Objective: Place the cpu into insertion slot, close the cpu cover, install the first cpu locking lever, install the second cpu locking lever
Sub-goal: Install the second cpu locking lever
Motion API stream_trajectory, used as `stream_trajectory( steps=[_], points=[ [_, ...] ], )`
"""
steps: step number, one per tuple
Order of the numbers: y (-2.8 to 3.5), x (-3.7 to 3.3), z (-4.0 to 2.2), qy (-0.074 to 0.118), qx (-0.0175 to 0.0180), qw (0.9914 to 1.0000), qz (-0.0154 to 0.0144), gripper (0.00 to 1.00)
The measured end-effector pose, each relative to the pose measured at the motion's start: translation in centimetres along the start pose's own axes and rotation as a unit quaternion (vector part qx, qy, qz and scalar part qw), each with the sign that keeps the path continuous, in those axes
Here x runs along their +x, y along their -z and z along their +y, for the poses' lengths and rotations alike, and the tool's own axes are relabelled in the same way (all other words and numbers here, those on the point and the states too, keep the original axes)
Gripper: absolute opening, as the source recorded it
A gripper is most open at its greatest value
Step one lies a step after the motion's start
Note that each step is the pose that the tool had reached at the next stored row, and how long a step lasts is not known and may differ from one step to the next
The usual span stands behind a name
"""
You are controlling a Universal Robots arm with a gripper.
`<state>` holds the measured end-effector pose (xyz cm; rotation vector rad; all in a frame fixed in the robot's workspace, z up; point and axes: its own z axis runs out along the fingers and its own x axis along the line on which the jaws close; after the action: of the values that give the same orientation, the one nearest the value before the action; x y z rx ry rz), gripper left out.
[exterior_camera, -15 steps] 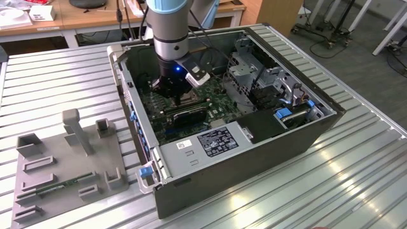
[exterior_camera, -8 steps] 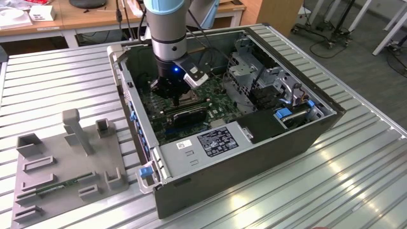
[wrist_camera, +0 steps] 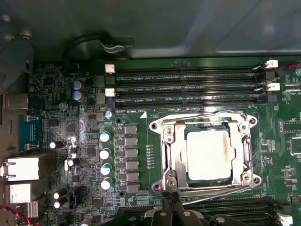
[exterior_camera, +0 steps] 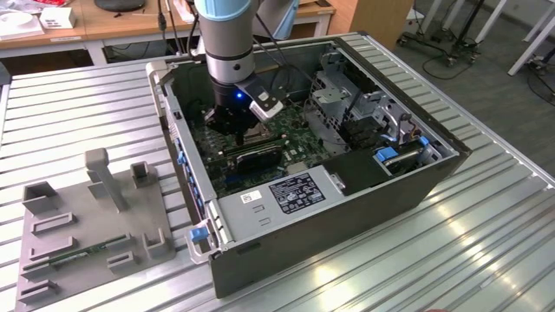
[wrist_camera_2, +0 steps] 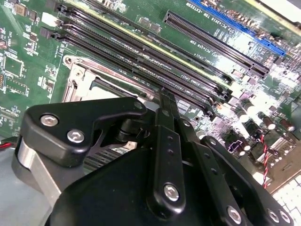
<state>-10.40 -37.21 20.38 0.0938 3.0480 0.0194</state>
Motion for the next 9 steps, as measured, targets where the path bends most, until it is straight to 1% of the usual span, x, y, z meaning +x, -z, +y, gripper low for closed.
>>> stream_trajectory(
  steps=[6,7,9],
  points=[
    [-0.06,0.01,0.00,0.000,0.0000,1.00000,-0.0001,0.11],
    [-0.05,0.02,0.00,0.000,-0.0009,1.00000,-0.0003,0.11],
    [-0.06,0.03,0.00,0.000,-0.0054,0.99998,-0.0013,0.11]
  ],
)
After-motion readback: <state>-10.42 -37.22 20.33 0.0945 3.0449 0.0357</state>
